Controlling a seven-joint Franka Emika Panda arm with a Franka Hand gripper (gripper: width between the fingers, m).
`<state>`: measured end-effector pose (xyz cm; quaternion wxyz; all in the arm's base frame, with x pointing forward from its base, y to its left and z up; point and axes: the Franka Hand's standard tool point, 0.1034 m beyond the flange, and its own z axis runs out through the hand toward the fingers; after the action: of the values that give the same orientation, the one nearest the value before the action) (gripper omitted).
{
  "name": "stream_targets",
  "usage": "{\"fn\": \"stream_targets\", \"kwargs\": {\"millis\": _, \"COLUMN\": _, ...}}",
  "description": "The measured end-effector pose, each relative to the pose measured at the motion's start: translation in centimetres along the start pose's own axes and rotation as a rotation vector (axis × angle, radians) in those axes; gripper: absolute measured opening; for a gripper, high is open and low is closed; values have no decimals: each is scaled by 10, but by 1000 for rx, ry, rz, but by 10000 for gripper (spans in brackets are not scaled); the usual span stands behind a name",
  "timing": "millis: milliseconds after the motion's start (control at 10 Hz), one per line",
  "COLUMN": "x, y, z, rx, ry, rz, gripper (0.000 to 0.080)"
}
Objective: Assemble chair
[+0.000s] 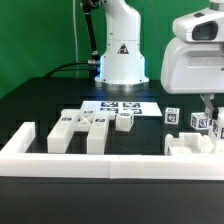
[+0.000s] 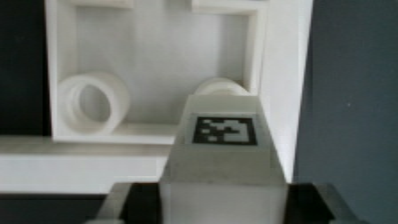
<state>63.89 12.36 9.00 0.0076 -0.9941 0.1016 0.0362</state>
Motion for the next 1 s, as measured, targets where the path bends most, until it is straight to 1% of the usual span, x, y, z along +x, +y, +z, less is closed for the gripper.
{"fn": "stream_targets", "kwargs": {"millis": 300, "x": -1, "y": -1, "z": 0, "rx": 13, "ry": 36, "rz": 251, "gripper": 294}}
{"fn": "stream_targets", "kwargs": {"millis": 900, "x": -1, "y": -1, "z": 0, "rx": 34, "ry": 28, "rz": 623, "gripper": 294}}
{"fn": "stream_targets", "kwargs": {"millis": 1000, "x": -1, "y": -2, "z": 0, "rx": 49, "ry": 27, "rz": 710, "gripper": 294}}
